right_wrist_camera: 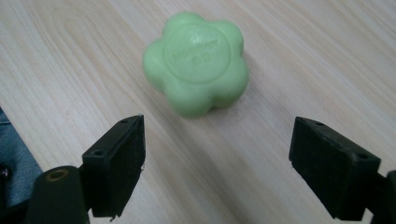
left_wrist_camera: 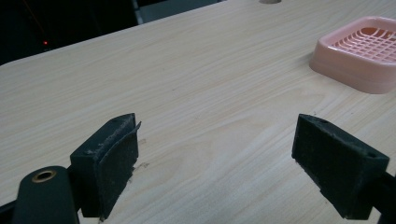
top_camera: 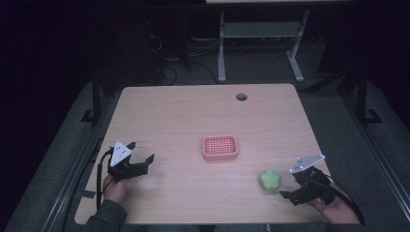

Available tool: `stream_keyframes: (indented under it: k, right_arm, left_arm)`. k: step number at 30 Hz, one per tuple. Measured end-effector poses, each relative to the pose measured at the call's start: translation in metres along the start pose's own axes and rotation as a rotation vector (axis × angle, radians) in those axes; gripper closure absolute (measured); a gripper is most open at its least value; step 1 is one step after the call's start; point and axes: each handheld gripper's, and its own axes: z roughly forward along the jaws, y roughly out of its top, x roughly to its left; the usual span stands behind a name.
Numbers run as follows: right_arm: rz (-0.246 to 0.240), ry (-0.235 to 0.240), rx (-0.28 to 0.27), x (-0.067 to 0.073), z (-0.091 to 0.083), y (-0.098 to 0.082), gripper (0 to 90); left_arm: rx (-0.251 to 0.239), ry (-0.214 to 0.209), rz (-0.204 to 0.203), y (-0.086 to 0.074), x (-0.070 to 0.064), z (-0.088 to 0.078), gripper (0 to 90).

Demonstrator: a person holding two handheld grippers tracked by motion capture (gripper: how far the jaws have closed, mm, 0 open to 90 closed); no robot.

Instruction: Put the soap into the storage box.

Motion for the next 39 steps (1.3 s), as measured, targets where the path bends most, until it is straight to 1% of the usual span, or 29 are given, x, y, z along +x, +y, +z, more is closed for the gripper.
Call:
stream_keyframes:
  k: [1, 4, 5, 8, 15, 19, 21, 24, 29, 33, 39]
  right_arm:
    - [-0.014, 0.003, 0.014, 0.001, 0.002, 0.006, 17.5]
    - [-0.037, 0.007, 0.047, 0.003, 0.004, 0.016, 17.0]
    - [-0.037, 0.007, 0.047, 0.003, 0.004, 0.016, 17.0]
    - [-0.066, 0.014, 0.065, 0.006, 0.008, 0.026, 16.5]
    - [-0.064, 0.021, 0.095, 0.007, 0.015, 0.034, 16.0]
    - [-0.074, 0.029, 0.111, 0.007, 0.019, 0.039, 15.7]
    - [-0.08, 0.032, 0.129, 0.007, 0.023, 0.043, 15.7]
    - [-0.089, 0.033, 0.138, 0.006, 0.025, 0.046, 15.2]
    - [-0.091, 0.039, 0.152, 0.007, 0.029, 0.051, 15.2]
    - [-0.103, 0.042, 0.164, 0.007, 0.036, 0.055, 15.2]
    - [-0.099, 0.049, 0.174, 0.006, 0.042, 0.056, 15.2]
  left_arm:
    - [-0.001, 0.0, 0.001, 0.0, 0.0, 0.0, 14.2]
    - [-0.005, -0.001, 0.001, 0.0, 0.0, -0.001, 14.2]
    - [-0.006, -0.002, 0.001, 0.0, 0.0, -0.001, 14.2]
    - [-0.011, -0.005, 0.008, 0.0, 0.0, -0.001, 14.2]
    - [-0.007, -0.004, 0.004, 0.0, 0.0, -0.001, 14.2]
    - [-0.009, -0.006, 0.009, 0.0, 0.0, -0.001, 14.2]
    - [-0.007, -0.008, 0.007, 0.0, 0.0, -0.001, 14.2]
    - [-0.009, -0.006, 0.007, 0.0, 0.0, -0.001, 14.2]
    - [-0.01, -0.006, 0.005, 0.0, 0.0, -0.001, 14.2]
    - [-0.009, -0.006, 0.003, 0.001, 0.0, -0.001, 14.2]
    - [-0.011, -0.007, 0.004, 0.001, 0.0, -0.001, 14.2]
